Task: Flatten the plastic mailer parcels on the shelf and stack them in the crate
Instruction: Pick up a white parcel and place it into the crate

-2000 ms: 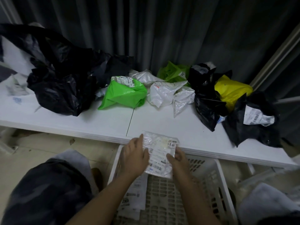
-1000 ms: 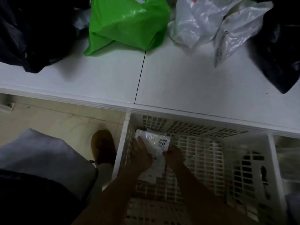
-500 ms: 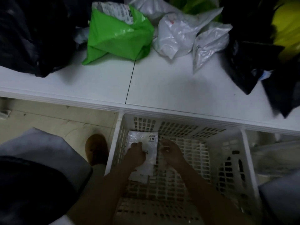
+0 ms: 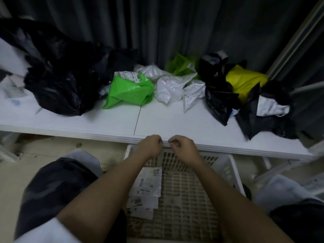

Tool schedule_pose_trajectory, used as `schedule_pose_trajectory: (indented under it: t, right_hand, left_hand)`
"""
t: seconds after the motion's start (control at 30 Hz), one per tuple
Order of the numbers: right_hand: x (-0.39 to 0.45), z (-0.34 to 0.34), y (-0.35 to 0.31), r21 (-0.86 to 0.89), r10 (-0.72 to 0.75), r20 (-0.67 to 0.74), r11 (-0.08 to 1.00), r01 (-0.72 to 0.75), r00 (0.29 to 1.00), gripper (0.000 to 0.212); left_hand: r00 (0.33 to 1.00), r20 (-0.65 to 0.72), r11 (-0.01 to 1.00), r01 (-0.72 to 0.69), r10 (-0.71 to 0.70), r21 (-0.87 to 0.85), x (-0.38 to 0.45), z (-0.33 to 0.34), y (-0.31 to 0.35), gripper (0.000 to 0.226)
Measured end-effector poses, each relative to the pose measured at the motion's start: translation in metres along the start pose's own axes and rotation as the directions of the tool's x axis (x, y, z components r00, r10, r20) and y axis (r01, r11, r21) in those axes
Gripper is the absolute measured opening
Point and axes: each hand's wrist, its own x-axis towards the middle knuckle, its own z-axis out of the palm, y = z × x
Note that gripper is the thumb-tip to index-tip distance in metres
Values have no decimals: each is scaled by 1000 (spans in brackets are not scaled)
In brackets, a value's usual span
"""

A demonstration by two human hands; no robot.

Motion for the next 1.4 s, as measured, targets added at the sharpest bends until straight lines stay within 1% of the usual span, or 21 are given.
schedule_pose_trajectory:
  t: [0.13, 0.23, 0.3, 0.4, 0.43, 0.47, 0.53, 0.6, 0.63, 0.67, 0.7, 0.77, 0.9, 1.03, 1.1, 1.2, 1.23, 1.3, 1.4]
  right_hand:
    - [22, -24, -7, -24, 2, -83, 1000, -4, 997, 18]
    - [45, -36, -3, -35, 17, -183, 999, -24, 983, 21]
    - [63, -38, 4, -24, 51, -250, 998, -59, 967, 36]
    - [96, -37, 17, -57, 136, -303, 985, -160, 943, 73]
    - [107, -37, 20, -75, 162, -321, 978, -195, 933, 81]
    - [122, -37, 23, -103, 171, -345, 970, -219, 923, 87]
    - [155, -38, 28, -201, 163, -375, 947, -252, 912, 91]
    - [182, -39, 32, -347, 148, -356, 896, -278, 922, 86]
    - [187, -40, 33, -400, 146, -344, 871, -286, 928, 79]
    - [191, -40, 35, -416, 137, -350, 863, -286, 926, 69]
    - [192, -40, 36, -385, 133, -374, 878, -284, 918, 59]
    - [179, -40, 36, -271, 138, -411, 925, -265, 901, 48]
    - [124, -45, 35, -109, 121, -423, 977, -184, 898, 43]
    - [72, -49, 28, 31, 0, -414, 999, 14, 910, 42]
    - [52, -54, 22, 123, 5, -362, 991, 42, 932, 40]
    - [29, -59, 14, 219, 81, -212, 975, -34, 974, 37]
    - [23, -60, 9, 210, 90, -157, 976, -56, 983, 35]
    - [17, -60, 4, 177, 89, -84, 981, -73, 992, 34]
    - [18, -59, -5, 152, 60, -46, 987, -53, 997, 37]
  left_hand:
    - [994, -111, 1000, 12, -15, -25, 17, -29, 19, 34]
    - [985, -172, 999, -18, 10, -47, 37, -42, 30, 36]
    - [978, -207, 997, -46, 31, -70, 54, -45, 33, 36]
    - [971, -232, 993, -83, 62, -81, 83, -45, 35, 35]
    - [968, -241, 992, -88, 64, -88, 90, -44, 34, 35]
    - [966, -250, 991, -94, 67, -97, 101, -43, 32, 34]
    - [956, -280, 985, -129, 91, -119, 120, -39, 29, 34]
    - [948, -294, 976, -168, 121, -138, 134, -35, 26, 34]
    - [946, -295, 972, -181, 132, -148, 136, -34, 25, 34]
    - [945, -296, 970, -187, 135, -155, 138, -33, 23, 34]
    - [945, -298, 968, -188, 133, -165, 139, -33, 22, 33]
    - [952, -282, 966, -174, 116, -190, 136, -33, 22, 33]
    - [960, -266, 960, -155, 90, -234, 113, -32, 29, 32]
    - [970, -230, 952, -140, 77, -272, 81, -22, 33, 38]
    - [966, -248, 953, -138, 69, -270, 62, -18, 35, 45]
    - [935, -348, 953, -161, 65, -255, 34, -19, 34, 52]
    - [926, -372, 955, -161, 58, -250, 26, -23, 33, 53]
    - [928, -367, 962, -150, 57, -230, 20, -32, 32, 50]
    - [937, -323, 967, -196, 135, -163, 18, -44, 30, 48]
